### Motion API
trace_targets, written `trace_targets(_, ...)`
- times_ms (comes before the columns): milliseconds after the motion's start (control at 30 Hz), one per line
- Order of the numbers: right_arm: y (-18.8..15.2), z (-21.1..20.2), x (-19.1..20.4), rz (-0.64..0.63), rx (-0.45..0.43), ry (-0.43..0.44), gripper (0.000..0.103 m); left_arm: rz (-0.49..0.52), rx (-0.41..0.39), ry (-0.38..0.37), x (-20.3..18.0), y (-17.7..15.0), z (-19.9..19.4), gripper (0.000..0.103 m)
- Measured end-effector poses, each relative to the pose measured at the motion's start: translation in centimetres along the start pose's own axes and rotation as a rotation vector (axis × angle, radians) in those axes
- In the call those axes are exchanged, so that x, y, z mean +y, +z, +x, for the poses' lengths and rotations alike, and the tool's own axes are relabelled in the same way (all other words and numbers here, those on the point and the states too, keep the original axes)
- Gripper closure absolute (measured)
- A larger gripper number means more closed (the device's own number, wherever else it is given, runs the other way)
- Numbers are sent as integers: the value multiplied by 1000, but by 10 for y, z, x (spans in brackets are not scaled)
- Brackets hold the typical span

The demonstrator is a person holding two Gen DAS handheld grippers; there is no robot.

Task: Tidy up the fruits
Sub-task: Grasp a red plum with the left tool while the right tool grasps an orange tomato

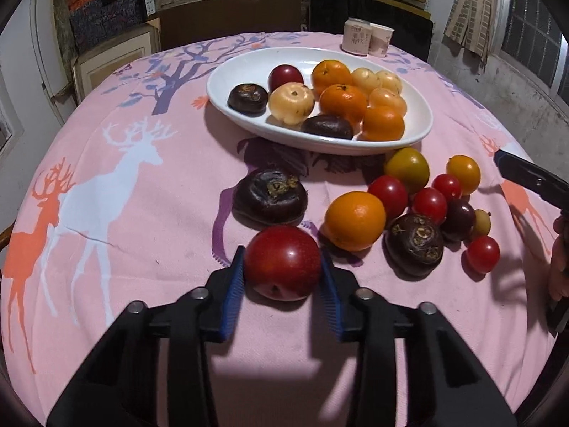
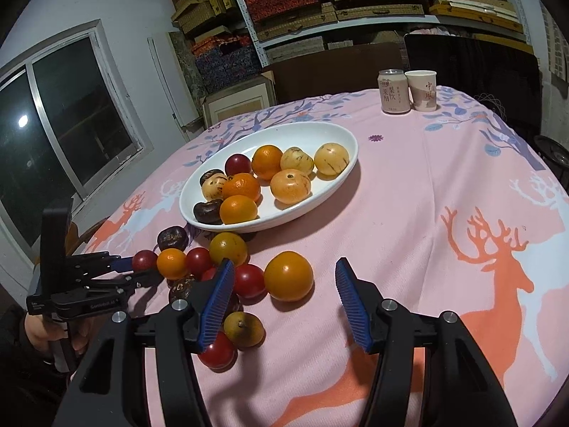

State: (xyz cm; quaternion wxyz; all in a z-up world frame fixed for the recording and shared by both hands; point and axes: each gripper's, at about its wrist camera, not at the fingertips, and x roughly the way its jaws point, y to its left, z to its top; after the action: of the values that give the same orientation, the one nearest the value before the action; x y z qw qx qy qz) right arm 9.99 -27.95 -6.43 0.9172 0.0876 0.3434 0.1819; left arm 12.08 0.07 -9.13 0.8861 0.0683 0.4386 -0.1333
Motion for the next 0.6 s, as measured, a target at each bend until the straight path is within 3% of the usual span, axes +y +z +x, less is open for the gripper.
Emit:
trace_targets(233,-2,16,8,-35,80,-35,44,-60,-131,-65,6,-1,-24,65)
trace_targets(433,9,34,16,-91,101,-154,54,-89,-98,-100,11,1,-18,65)
trace_targets(567,10,50,10,-38,150,-103,57,-98,-90,-110,14,0,-14,65)
trace_targets(600,10,50,8,-23,153,-83,66,-98,-92,-112,14,1,-14,65)
